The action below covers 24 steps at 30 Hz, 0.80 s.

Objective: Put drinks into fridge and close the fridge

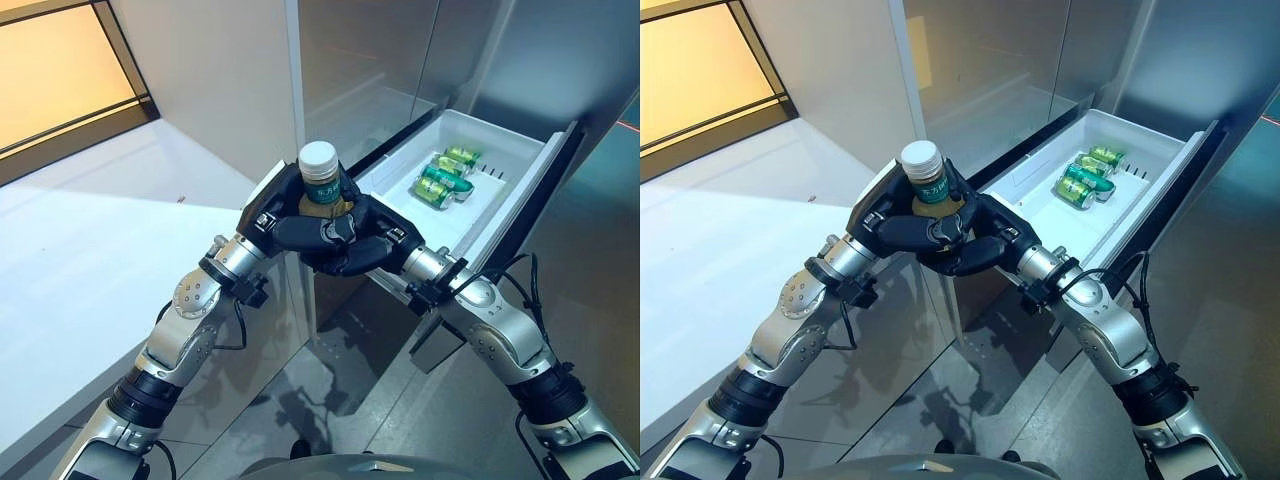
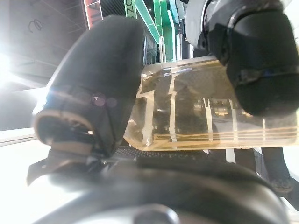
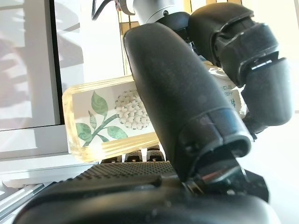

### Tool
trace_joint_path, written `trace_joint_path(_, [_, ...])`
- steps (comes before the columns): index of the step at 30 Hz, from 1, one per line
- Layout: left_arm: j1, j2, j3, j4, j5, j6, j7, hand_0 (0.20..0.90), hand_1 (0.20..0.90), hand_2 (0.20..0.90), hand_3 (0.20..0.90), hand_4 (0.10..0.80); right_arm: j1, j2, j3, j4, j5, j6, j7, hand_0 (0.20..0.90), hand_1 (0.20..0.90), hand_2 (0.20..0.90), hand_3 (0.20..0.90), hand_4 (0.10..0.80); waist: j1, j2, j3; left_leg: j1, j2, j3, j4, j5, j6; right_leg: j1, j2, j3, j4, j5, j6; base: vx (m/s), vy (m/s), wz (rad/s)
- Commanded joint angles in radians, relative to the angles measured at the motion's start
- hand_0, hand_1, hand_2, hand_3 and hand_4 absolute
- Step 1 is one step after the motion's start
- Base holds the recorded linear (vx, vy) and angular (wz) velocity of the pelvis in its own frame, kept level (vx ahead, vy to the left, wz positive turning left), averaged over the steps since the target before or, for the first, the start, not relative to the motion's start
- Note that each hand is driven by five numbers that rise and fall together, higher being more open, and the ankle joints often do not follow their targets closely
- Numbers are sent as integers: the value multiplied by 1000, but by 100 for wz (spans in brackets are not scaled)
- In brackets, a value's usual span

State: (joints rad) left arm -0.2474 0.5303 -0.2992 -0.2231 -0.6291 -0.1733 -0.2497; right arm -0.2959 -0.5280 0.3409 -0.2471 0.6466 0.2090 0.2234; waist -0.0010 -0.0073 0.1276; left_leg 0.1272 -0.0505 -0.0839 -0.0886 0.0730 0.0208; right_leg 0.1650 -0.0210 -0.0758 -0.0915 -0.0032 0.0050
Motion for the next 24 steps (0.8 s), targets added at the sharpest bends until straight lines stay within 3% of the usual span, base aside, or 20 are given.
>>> trace_joint_path(1, [-177, -25, -8, -114, -44, -134, -8, 300, 300, 300, 200, 100, -138, 55, 4, -146, 68, -43, 26, 538, 538, 538, 477, 377, 5, -23, -108, 10, 9, 42, 1, -64, -1, -26, 3, 45, 7, 40, 35, 0, 0, 0])
trace_joint_path(2, [-176, -24, -9, -115, -44, -143, -6, 300, 300, 300, 200, 100, -136, 51, 7, -143, 56, -23, 31, 552, 552, 552, 494, 394, 5, -24, -108, 9, 9, 42, 1, -64, -2, -27, 3, 46, 7, 40, 35, 0, 0, 0])
trace_joint_path(3, [-174, -25, -9, -118, -33, -161, 3, 300, 300, 300, 200, 100, -130, 37, 12, -133, 41, 8, 45, 695, 695, 695, 661, 561, 4, -25, -109, 7, 10, 43, 1, -63, -2, -28, 3, 46, 7, 41, 35, 0, 0, 0])
trace_joint_path(4, [-172, -24, -8, -123, -30, -166, 7, 300, 300, 300, 200, 100, -125, 29, 16, -130, 39, 10, 46, 705, 705, 705, 672, 572, 3, -25, -109, 7, 10, 43, 1, -63, -2, -28, 2, 45, 7, 41, 36, 0, 0, 0])
trace_joint_path(5, [-172, -20, -8, -130, -26, -165, 12, 300, 300, 300, 200, 100, -120, 18, 20, -125, 38, 30, 48, 674, 674, 674, 636, 536, 3, -27, -110, 6, 10, 42, 1, -62, -3, -28, 2, 44, 7, 41, 36, 0, 0, 0])
trace_joint_path(6, [-172, -18, -7, -130, -24, -169, 10, 300, 300, 300, 200, 100, -118, 9, 21, -120, 43, 35, 49, 415, 415, 415, 335, 235, 2, -27, -110, 6, 10, 42, 1, -62, -3, -28, 2, 44, 7, 41, 36, 0, 0, 0])
trace_joint_path(7, [-173, -9, -12, -131, -17, -176, 12, 300, 300, 300, 200, 100, -112, -1, 26, -110, 38, 31, 49, 300, 300, 300, 200, 100, 2, -29, -109, 7, 11, 42, 1, -61, -4, -28, 2, 43, 7, 43, 36, 0, 0, 0])
trace_joint_path(15, [-185, 20, -25, -131, 54, -187, 29, 300, 300, 300, 200, 100, -139, -16, 37, -96, 24, 35, 30, 300, 300, 300, 200, 100, 5, -30, -105, 9, 10, 39, 1, -61, -3, -25, 1, 41, 6, 45, 37, 0, 0, 0])
trace_joint_path(20, [-196, 36, -38, -120, 86, -199, 44, 300, 300, 300, 200, 100, -174, -17, 25, -90, 18, -26, -29, 300, 300, 300, 200, 100, 8, -28, -106, 10, 10, 40, 1, -62, -2, -23, 2, 41, 6, 44, 38, 0, 0, 0])
trace_joint_path(21, [-198, 35, -40, -116, 80, -190, 43, 505, 505, 505, 439, 339, -189, -14, 15, -91, 10, -46, -57, 300, 300, 300, 200, 100, 9, -28, -106, 10, 10, 40, 1, -62, -3, -23, 2, 40, 6, 44, 38, 0, 0, 0])
trace_joint_path(22, [-199, 35, -41, -116, 76, -186, 44, 505, 505, 505, 439, 339, -192, -13, 13, -91, 1, -59, -66, 300, 300, 300, 200, 100, 9, -28, -105, 10, 10, 40, 1, -62, -3, -23, 2, 40, 6, 44, 37, 0, 0, 0])
trace_joint_path(23, [-199, 35, -41, -115, 73, -185, 44, 900, 900, 900, 900, 800, -197, -13, 9, -92, -2, -60, -72, 300, 300, 300, 200, 100, 10, -28, -105, 10, 10, 40, 1, -62, -3, -23, 2, 40, 6, 44, 37, 0, 0, 0])
trace_joint_path(24, [-198, 33, -41, -113, 62, -185, 44, 900, 900, 900, 900, 800, -210, -13, -1, -93, -12, -68, -92, 300, 300, 300, 200, 100, 11, -28, -105, 11, 10, 39, 1, -62, -2, -23, 2, 40, 7, 44, 38, 0, 0, 0])
